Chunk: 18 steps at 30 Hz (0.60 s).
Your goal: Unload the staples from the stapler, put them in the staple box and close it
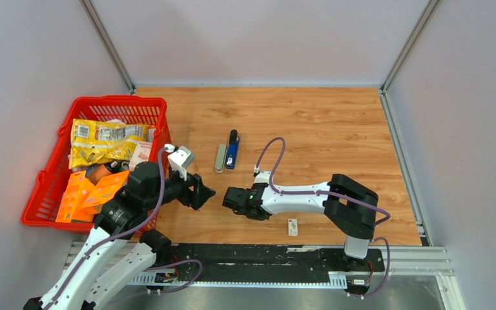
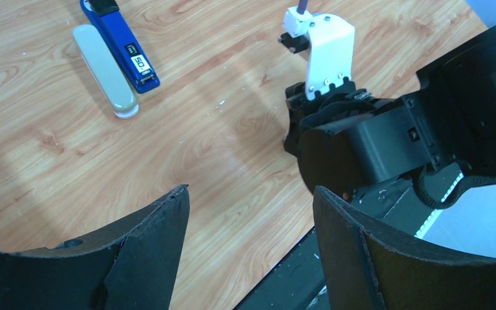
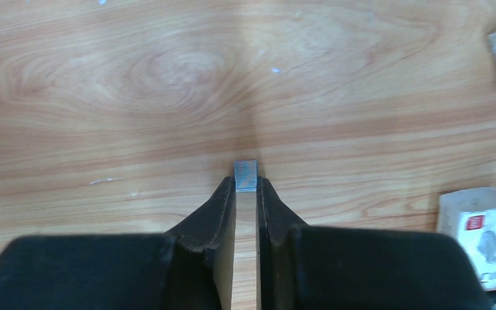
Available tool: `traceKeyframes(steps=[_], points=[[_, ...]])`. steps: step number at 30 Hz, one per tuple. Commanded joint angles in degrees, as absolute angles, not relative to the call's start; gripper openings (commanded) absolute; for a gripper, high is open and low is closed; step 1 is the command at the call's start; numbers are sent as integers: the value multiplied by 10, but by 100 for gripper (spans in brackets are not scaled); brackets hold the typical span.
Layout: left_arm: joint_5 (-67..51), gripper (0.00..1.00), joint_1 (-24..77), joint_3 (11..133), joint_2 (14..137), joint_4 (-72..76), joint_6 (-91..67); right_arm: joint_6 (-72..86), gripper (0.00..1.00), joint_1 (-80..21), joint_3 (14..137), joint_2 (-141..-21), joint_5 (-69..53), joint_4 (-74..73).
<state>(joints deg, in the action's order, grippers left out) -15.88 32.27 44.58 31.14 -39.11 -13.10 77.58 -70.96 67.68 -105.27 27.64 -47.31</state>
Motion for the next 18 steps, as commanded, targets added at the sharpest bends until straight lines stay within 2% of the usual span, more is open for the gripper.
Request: traceKeyframes(steps=[1,8,18], points=[[-152,78,326,444,317,-381,-126,781,11,-693,646,-986,314,-480],[-147,78,326,445,329,-381,-126,749,12,-670,616,-886,360,-532],[-134,78,325,445,337,-384,-127,689,12,-577,535,-806,345,-536]])
